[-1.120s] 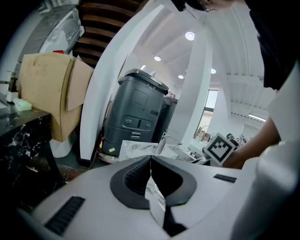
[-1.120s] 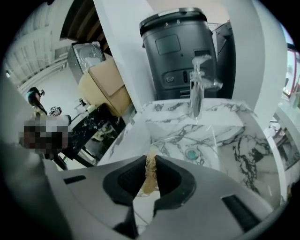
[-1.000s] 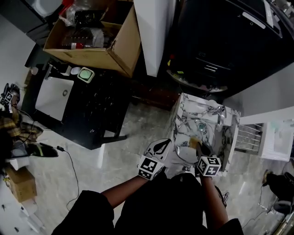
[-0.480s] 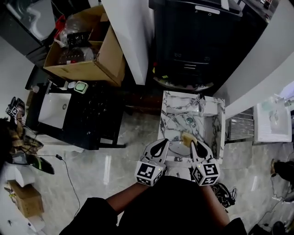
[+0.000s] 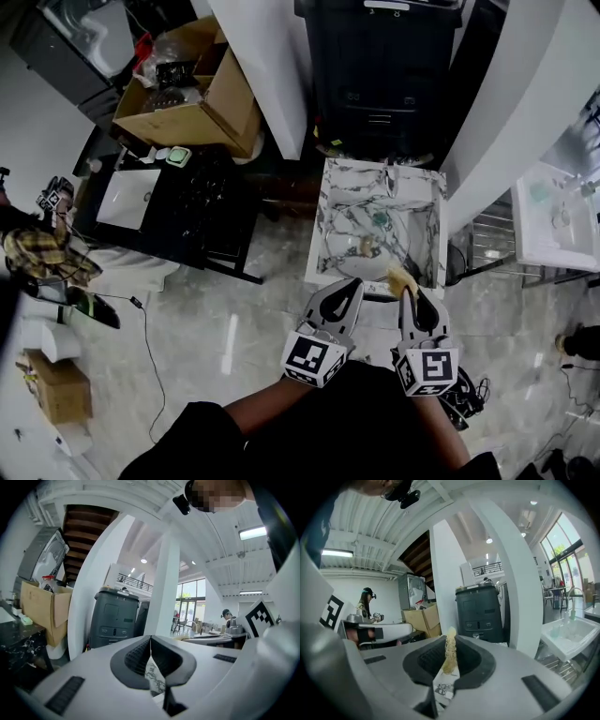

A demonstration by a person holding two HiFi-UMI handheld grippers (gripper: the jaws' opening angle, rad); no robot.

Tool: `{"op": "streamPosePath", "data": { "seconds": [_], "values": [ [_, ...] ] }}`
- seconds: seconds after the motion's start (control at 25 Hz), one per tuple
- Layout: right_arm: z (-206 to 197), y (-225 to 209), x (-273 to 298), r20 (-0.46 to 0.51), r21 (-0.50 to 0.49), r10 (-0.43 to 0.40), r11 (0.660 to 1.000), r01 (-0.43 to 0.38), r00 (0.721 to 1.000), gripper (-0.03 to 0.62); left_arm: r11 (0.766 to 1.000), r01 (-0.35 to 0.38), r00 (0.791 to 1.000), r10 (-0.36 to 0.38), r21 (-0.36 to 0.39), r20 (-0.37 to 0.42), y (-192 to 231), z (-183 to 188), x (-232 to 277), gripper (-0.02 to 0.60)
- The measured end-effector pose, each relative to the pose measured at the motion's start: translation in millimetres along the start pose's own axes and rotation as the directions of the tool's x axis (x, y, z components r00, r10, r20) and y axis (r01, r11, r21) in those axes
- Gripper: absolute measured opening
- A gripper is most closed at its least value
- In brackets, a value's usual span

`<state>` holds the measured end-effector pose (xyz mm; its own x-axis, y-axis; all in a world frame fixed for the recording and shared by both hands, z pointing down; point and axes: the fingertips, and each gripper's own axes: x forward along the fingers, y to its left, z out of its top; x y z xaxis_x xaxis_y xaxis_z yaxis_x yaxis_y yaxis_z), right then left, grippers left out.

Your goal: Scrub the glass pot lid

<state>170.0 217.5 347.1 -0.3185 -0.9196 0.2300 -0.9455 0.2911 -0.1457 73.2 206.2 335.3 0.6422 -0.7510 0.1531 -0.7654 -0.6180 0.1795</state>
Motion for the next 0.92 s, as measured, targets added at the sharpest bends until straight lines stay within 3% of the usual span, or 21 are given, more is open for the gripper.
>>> {"op": "streamPosePath", "data": {
  "seconds": [0.16,0.36,0.56,0.92],
  "values": [
    [-11.6,4.1,-52.9,0.012,0.002,0.015,1.000,-0.015,1.000,0.063,0.999,-0.033,0.999,0.033,0.027,-0.026,-48.4,-13.7,-29.6,0.017],
    [-18.6,14.2,-95.0,0.024,-0.010,0.021,1.000,-0.021,0.999,0.063,0.998,-0.060,0.998,0.060,0.003,0.015,-80.6,-22.2,-62.9,0.017],
    [-17.4,25.9,-121.9,0.050,-0.010,-0.004,1.000,0.004,0.999,0.063,0.994,-0.098,0.995,0.095,0.057,0.041,-93.9,-13.5,-84.4,0.017],
    [-15.1,82.2,-141.4,0.071,-0.023,-0.046,0.999,0.047,0.996,0.063,0.997,-0.034,0.998,0.031,0.070,0.045,-84.3,-12.7,-134.7,0.017]
  ]
}}
